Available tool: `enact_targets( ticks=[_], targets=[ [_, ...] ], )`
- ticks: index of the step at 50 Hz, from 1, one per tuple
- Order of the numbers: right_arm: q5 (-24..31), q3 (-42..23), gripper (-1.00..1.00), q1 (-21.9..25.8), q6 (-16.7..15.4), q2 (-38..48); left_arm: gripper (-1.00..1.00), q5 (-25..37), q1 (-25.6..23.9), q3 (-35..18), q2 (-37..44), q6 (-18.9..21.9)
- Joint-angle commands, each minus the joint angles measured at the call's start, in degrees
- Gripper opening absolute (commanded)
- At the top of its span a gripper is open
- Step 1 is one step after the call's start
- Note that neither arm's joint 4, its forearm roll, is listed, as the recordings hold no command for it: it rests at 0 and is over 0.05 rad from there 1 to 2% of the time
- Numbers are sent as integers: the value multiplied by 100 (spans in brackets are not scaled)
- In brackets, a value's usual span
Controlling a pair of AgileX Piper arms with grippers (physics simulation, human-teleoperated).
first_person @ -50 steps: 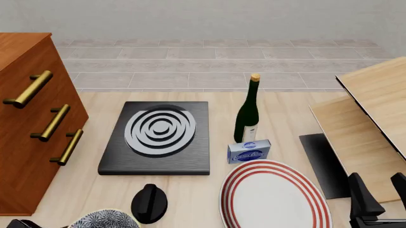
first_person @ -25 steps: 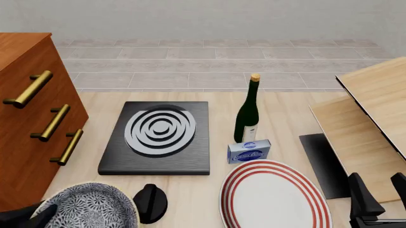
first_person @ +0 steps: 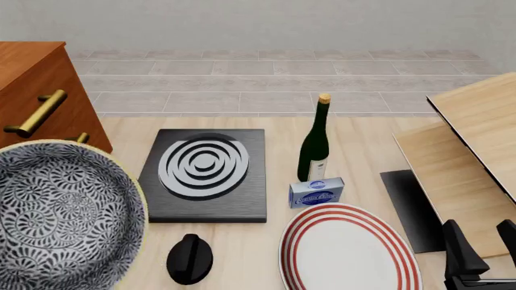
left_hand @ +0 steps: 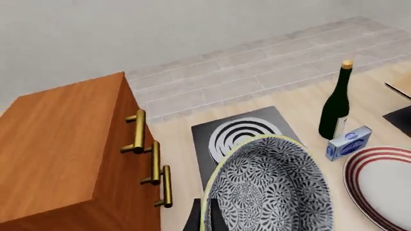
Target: Put the bowl on the top of the cabinet.
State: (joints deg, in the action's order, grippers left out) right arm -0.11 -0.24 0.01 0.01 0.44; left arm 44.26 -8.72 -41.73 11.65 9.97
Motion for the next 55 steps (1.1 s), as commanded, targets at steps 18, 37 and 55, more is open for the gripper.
enact_targets(
  ticks=[18, 37, 55],
  targets=[
    [0, 0, 100, 0, 0, 0, -100, -1051, 1770, -2064, 1304, -1482],
    [0, 0, 100, 0, -1, 0, -100, -1620, 3234, -2356, 2418, -2358],
    [0, 0, 100, 1, -1, 1, -100, -1672, 3906, -2737, 3118, -3305]
  ],
)
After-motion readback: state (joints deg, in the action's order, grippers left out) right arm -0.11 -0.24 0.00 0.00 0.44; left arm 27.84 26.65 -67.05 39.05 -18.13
